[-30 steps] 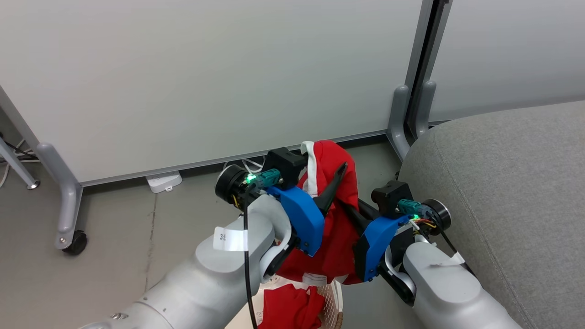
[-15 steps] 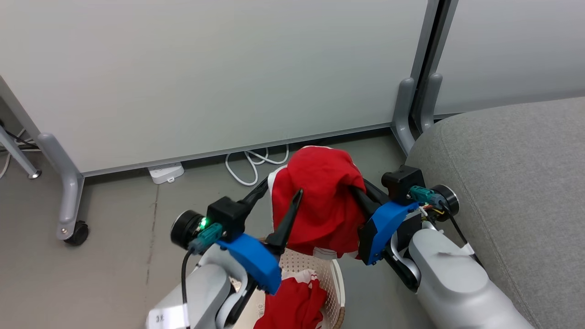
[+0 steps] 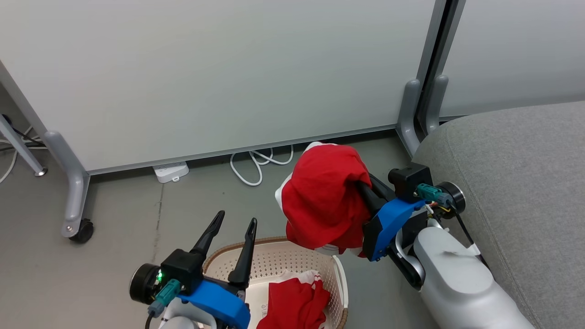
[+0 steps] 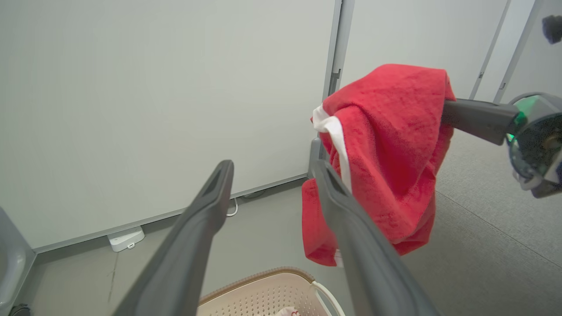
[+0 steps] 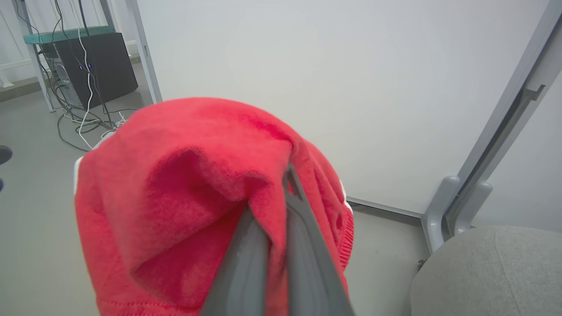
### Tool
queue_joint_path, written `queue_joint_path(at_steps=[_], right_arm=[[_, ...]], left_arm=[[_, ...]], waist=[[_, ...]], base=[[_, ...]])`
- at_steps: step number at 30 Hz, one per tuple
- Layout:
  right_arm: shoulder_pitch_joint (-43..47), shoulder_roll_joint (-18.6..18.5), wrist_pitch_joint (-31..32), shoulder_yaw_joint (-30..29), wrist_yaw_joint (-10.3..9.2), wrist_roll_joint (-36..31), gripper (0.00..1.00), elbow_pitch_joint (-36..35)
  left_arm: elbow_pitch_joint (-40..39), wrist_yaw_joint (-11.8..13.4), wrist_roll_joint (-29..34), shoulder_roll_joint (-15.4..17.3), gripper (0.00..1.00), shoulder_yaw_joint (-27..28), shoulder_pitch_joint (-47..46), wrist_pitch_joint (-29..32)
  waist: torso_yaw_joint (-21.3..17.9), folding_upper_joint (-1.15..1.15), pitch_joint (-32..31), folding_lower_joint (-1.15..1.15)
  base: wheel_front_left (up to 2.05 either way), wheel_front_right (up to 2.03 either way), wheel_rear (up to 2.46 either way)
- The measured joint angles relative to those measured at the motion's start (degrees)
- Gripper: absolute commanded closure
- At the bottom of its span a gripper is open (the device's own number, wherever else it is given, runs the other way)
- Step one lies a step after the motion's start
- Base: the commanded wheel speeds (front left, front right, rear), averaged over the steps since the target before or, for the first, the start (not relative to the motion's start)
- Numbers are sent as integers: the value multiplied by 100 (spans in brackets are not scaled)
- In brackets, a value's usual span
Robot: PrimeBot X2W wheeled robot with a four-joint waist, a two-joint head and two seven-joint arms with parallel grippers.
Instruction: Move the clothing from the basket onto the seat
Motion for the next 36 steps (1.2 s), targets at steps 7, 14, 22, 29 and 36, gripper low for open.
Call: queue_joint_path(at_steps=[7, 14, 22, 29, 36], right_arm=[[132, -1, 73, -109, 0, -91, 100, -103], [185, -1, 162, -188, 1, -141, 100, -235], [257, 0, 233, -196, 0, -140, 100, -383], [269, 0, 260, -204, 0, -147, 100, -452], [282, -1, 271, -250, 1, -156, 100, -485]], left_arm=[[-71, -209, 419, -250, 0, 567, 428, 0], [-67, -377, 688, -428, 0, 875, 545, 0], [-19, -469, 831, -589, 0, 1087, 575, 0], [-3, -517, 926, -658, 0, 1126, 566, -1], [-7, -521, 973, -678, 0, 1120, 501, -1]], waist=[[23, 0, -35, 0], [41, 0, -39, 0], [-52, 0, -4, 0], [-444, 0, 62, 0], [-1009, 0, 171, 0]], base=[[0, 0, 0], [0, 0, 0], [0, 0, 0], [0, 0, 0], [0, 0, 0]])
